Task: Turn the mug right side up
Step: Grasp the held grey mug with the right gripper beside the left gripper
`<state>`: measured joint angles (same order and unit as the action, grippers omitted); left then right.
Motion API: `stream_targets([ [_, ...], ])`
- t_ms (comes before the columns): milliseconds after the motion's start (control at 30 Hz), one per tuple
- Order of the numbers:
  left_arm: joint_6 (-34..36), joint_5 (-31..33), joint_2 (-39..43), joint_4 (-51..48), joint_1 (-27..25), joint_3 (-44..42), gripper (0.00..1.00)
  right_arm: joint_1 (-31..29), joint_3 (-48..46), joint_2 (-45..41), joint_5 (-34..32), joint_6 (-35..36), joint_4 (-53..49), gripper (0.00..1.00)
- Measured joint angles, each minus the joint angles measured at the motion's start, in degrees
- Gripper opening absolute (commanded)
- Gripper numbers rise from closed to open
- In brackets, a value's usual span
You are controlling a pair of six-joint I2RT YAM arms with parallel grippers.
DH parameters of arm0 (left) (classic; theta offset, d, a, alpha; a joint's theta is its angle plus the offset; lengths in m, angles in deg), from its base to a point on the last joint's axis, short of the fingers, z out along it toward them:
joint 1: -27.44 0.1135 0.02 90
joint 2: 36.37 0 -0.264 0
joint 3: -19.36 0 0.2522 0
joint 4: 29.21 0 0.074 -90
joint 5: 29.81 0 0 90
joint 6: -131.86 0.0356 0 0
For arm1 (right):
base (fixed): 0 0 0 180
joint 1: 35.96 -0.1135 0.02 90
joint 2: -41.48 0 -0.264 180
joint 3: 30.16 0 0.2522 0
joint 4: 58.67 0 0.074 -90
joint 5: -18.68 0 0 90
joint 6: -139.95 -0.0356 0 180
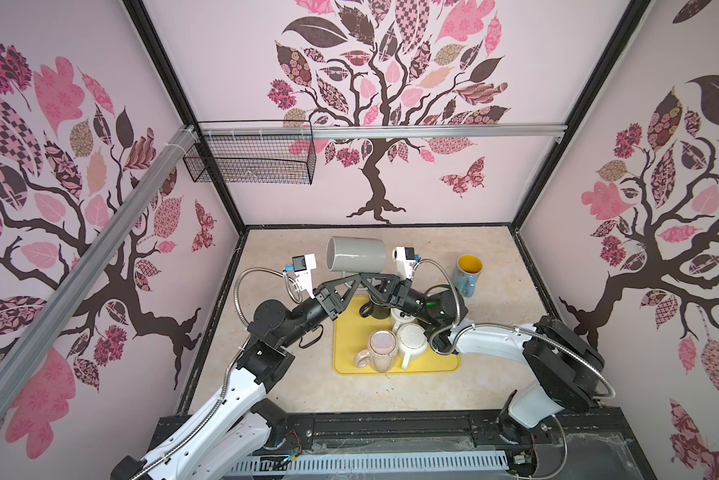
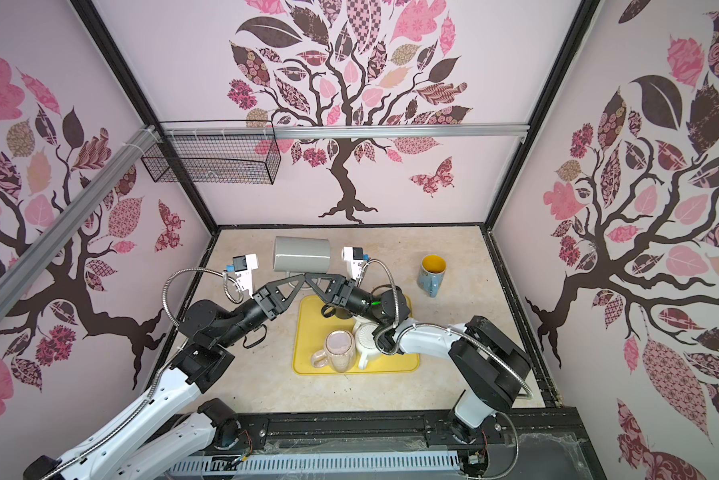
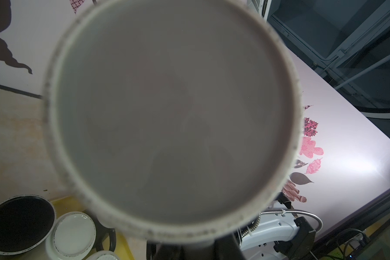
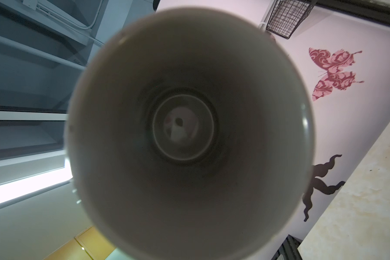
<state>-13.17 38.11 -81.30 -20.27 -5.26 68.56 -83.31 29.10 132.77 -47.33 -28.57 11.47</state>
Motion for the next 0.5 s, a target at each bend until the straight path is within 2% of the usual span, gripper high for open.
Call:
stream_targets([
  [33, 0.6, 0.1, 0.4, -0.7, 0.0, 0.0, 0.00, -0.1, 0.0, 0.0, 0.1, 0.0, -0.1, 0.00],
  [67, 1.0, 0.3, 0.8, -1.6, -0.1, 0.0, 0.23, -0.1, 0.0, 0.0, 0.3, 0.0, -0.3, 0.00],
  [133, 2.8, 0.5, 2.0, -4.6, -0.3, 0.2, 0.89, -0.1, 0.0, 0.0, 0.6, 0.4, -1.7, 0.00],
  [167, 3.8, 0.8, 3.0, -7.4, -0.7, 0.6, 0.96, 0.1, 0.0, 0.0, 0.8, 0.7, -3.1, 0.00],
  [233, 6.2, 2.1, 4.9, -14.9, -1.3, 1.7, 0.96, 0.8, 0.0, -0.2, 0.0, 1.8, -5.9, 0.00],
  [400, 10.7, 10.6, 9.0, -32.3, -1.5, 3.9, 0.96, 3.7, -1.4, -3.1, -1.8, 7.1, -14.4, 0.00],
  [500, 13.2, 15.2, 11.1, -40.5, -1.4, 3.9, 0.96, 4.5, -2.2, -8.5, -3.5, 13.6, -25.4, 0.00],
])
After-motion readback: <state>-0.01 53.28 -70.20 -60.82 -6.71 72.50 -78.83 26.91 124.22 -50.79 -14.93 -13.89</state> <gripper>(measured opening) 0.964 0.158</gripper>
